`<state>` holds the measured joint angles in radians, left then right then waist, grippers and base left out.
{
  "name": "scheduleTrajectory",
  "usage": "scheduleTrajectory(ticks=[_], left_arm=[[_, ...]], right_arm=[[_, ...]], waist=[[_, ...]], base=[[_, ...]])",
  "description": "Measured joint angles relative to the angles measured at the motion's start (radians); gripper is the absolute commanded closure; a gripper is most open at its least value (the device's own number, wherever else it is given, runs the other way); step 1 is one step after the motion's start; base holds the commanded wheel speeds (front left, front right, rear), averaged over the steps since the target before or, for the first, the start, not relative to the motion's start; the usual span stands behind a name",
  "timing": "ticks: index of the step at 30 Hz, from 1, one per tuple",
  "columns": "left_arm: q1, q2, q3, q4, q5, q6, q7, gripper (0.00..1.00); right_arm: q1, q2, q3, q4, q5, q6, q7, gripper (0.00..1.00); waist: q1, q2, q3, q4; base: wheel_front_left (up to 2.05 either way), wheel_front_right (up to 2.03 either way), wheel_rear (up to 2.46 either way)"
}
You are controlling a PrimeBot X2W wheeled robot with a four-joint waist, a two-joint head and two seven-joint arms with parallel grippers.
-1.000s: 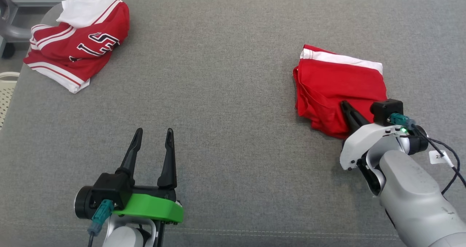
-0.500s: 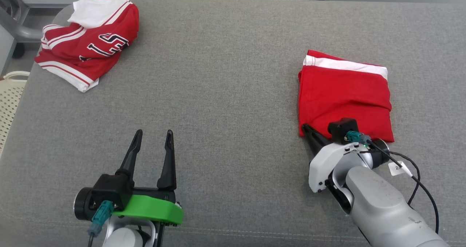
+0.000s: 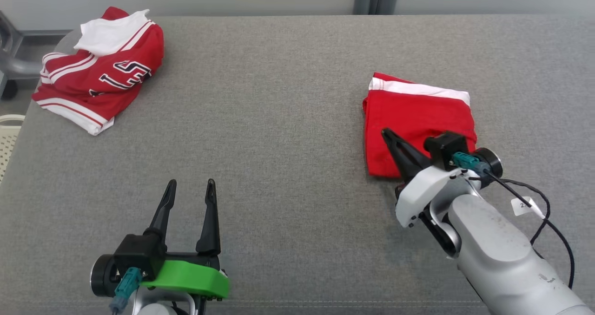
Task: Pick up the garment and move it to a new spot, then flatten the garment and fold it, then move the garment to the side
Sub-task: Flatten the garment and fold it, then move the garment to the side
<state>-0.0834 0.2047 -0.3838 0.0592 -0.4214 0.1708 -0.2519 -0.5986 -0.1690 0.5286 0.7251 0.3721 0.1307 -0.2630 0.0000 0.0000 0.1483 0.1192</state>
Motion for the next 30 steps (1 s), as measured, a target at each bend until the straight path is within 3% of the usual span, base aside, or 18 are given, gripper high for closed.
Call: scheduleTrajectory(ticks=[1, 2, 12, 23, 30], left_arm=[[0.003, 0.0, 0.0, -0.001, 0.0, 0.001, 0.001, 0.0], [0.006, 0.0, -0.001, -0.002, -0.001, 0.001, 0.001, 0.0], [0.043, 0.005, 0.002, -0.009, -0.009, 0.016, 0.004, 0.0], [0.081, 0.015, 0.026, -0.028, -0.021, 0.042, 0.0, 0.0], [0.091, 0.015, 0.025, -0.038, -0.021, 0.045, -0.001, 0.0]], right_arm=[[0.007, -0.008, -0.014, -0.021, -0.008, 0.0, 0.0, 0.53], [0.014, -0.016, -0.028, -0.042, -0.018, 0.0, 0.0, 0.01], [0.083, -0.05, -0.164, -0.145, -0.078, 0.0, 0.0, 0.0], [0.148, -0.089, -0.313, -0.132, -0.052, 0.0, 0.047, 0.0], [0.159, -0.105, -0.366, -0.072, -0.002, 0.0, 0.143, 0.0]], waist=[[0.0, 0.0, -0.005, -0.006], [0.0, 0.0, -0.01, -0.013], [0.0, 0.0, -0.06, -0.086], [0.0, 0.0, -0.11, -0.151], [0.0, 0.0, -0.111, -0.134]], base=[[0.0, 0.0, 0.0], [0.0, 0.0, 0.0], [0.0, 0.0, 0.0], [0.0, 0.0, 0.0], [0.0, 0.0, 0.0]])
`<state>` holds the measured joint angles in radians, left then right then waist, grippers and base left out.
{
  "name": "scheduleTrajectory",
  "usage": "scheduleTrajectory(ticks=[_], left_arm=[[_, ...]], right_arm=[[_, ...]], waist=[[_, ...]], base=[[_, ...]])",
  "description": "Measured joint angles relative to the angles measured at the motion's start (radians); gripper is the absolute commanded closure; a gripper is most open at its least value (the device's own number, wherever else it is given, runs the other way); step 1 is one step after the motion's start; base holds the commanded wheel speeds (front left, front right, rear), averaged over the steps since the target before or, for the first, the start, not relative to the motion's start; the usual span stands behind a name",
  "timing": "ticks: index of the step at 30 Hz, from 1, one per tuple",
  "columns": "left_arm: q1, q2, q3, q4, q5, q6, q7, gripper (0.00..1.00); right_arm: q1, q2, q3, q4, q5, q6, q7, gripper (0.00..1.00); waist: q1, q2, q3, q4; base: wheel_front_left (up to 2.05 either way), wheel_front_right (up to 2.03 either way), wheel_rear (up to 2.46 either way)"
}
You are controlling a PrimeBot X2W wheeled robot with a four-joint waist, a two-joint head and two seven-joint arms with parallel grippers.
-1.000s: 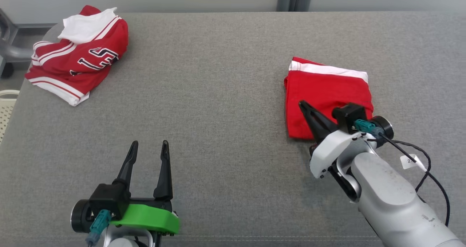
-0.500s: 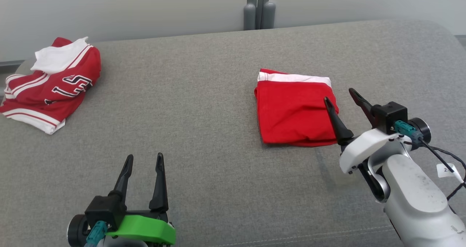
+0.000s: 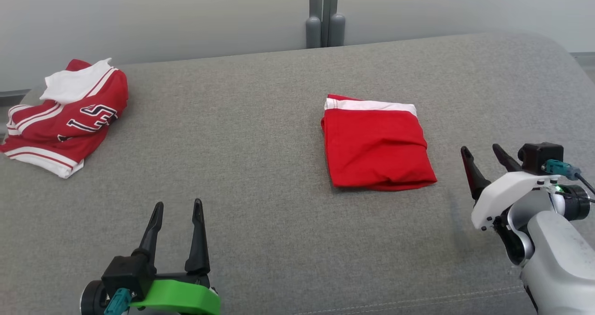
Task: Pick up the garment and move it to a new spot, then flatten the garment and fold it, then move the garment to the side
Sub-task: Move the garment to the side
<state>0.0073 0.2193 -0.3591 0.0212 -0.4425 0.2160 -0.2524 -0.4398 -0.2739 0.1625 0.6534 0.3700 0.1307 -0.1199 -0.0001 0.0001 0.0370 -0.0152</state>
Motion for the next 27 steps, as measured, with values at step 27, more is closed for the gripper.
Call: scheduleTrajectory(ticks=[27], left_arm=[[-0.107, -0.002, -0.031, 0.018, 0.018, -0.023, 0.001, 0.0]], right_arm=[[-0.306, -0.054, 0.043, 0.366, 0.415, 0.0, 0.308, 0.0]], waist=[[0.0001, 0.0, 0.175, 0.21]], base=[[0.0, 0.0, 0.0]])
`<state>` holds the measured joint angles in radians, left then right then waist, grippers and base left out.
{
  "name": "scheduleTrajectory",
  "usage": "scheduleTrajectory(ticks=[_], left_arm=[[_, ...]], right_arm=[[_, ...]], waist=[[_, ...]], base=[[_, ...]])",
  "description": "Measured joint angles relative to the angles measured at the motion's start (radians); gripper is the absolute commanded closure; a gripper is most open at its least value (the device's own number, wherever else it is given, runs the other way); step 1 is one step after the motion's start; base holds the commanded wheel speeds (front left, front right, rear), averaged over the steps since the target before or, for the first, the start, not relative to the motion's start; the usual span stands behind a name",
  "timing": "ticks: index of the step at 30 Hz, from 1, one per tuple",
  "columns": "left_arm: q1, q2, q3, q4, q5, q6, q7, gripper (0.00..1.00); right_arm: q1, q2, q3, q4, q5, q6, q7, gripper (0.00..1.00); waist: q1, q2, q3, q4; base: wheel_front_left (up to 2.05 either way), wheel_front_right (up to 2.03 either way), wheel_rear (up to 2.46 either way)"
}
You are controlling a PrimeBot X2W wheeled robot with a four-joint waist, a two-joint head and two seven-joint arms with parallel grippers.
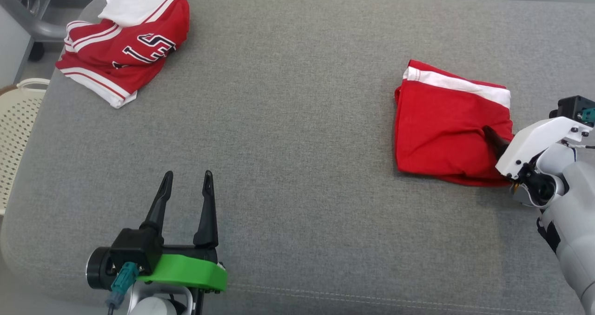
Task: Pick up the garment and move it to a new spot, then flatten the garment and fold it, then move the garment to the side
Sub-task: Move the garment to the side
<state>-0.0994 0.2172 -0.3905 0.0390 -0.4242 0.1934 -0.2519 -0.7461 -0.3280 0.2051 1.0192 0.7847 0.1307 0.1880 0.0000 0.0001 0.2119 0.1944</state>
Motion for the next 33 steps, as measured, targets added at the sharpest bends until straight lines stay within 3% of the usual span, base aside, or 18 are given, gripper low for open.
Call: scheduleTrajectory(ticks=[6, 7, 8, 10, 22, 33], left_arm=[[-0.008, -0.002, 0.0, 0.002, 0.002, 0.0, -0.002, 0.0], [-0.011, -0.002, 0.0, 0.003, 0.003, 0.0, -0.003, 0.0], [-0.014, -0.003, 0.0, 0.003, 0.003, 0.0, -0.004, 0.0], [-0.015, -0.004, -0.001, 0.004, 0.003, 0.0, -0.004, 0.0], [-0.033, 0.001, -0.003, -0.017, 0.015, -0.008, -0.006, 0.0], [-0.073, 0.009, -0.031, -0.043, 0.04, -0.018, 0.004, 0.0]], right_arm=[[-0.021, -0.002, 0.035, 0.014, 0.039, 0.0, 0.022, 0.0], [-0.023, -0.003, 0.041, 0.012, 0.045, 0.0, 0.018, 0.21], [-0.025, -0.004, 0.048, 0.011, 0.049, 0.0, 0.012, 0.56], [-0.03, -0.007, 0.065, 0.006, 0.056, 0.0, 0.003, 0.98], [-0.094, -0.058, 0.17, -0.014, 0.044, 0.0, -0.075, 1.0], [-0.185, -0.084, 0.254, -0.021, 0.043, 0.0, -0.123, 1.0]], waist=[[0.0, 0.0, 0.027, 0.019], [0.0, 0.0, 0.03, 0.019], [0.0, 0.0, 0.033, 0.019], [0.0, -0.0001, 0.037, 0.018], [0.0, 0.0, 0.046, -0.033], [0.0, 0.0, 0.07, -0.17]], base=[[0.0, 0.0, 0.0], [0.0, 0.0, 0.0], [0.0, 0.0, 0.0], [0.0, 0.0, 0.0], [0.0, 0.0, 0.0], [0.0, 0.0, 0.0]])
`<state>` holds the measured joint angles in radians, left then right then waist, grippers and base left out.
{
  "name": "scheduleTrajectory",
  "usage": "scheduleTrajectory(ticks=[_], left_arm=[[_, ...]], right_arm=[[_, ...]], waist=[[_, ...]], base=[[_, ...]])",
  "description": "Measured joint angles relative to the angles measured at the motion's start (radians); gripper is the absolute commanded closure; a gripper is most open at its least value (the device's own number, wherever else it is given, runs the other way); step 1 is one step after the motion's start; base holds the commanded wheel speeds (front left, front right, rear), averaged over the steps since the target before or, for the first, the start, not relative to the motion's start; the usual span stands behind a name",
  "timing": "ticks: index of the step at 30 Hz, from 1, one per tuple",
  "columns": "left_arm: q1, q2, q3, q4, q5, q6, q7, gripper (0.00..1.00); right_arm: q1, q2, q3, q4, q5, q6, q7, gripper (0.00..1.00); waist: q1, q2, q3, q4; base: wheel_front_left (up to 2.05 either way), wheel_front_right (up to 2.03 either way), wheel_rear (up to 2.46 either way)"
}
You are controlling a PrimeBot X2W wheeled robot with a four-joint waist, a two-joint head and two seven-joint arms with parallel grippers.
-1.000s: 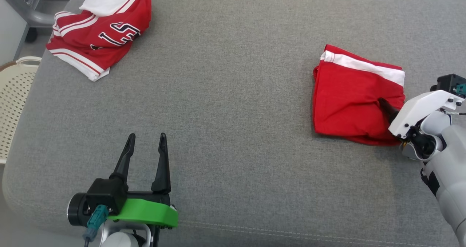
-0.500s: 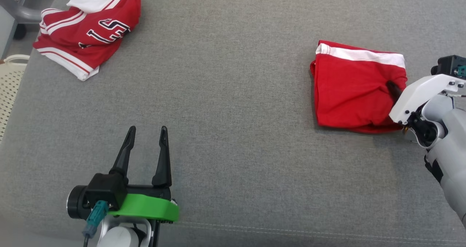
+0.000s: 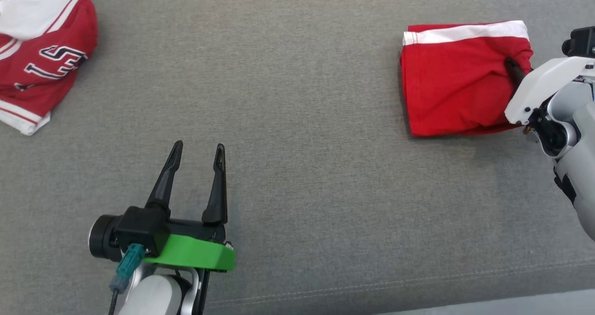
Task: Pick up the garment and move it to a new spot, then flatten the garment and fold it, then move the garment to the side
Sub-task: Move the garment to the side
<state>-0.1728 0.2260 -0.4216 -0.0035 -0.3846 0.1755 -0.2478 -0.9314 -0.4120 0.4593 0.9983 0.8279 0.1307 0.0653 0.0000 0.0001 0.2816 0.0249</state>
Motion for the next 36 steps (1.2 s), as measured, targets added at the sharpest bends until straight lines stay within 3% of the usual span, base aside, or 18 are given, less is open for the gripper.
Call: scheduleTrajectory(ticks=[10, 17, 25, 36], left_arm=[[-0.066, -0.003, -0.029, 0.011, 0.013, -0.016, 0.012, 0.0], [-0.097, -0.007, -0.041, 0.023, 0.025, -0.017, 0.017, 0.0], [-0.114, 0.008, -0.041, 0.006, 0.031, -0.016, 0.022, 0.0], [-0.132, 0.069, -0.018, -0.122, 0.066, 0.014, 0.069, 0.0]], right_arm=[[-0.068, 0.0, 0.038, 0.036, 0.021, 0.0, -0.043, 1.0], [-0.1, 0.0, 0.069, 0.056, 0.031, 0.0, -0.078, 1.0], [-0.156, 0.001, 0.106, 0.08, 0.023, 0.0, -0.126, 1.0], [-0.28, -0.109, 0.15, 0.096, -0.01, 0.0, -0.165, 1.0]], waist=[[0.0, 0.0, 0.041, -0.16], [0.0, 0.0, 0.082, -0.23], [0.0, 0.0, 0.122, -0.237], [0.0, 0.0, 0.197, -0.191]], base=[[0.0, 0.0, 0.0], [0.0, 0.0, 0.0], [0.0, 0.0, 0.0], [0.0, 0.0, 0.0]])
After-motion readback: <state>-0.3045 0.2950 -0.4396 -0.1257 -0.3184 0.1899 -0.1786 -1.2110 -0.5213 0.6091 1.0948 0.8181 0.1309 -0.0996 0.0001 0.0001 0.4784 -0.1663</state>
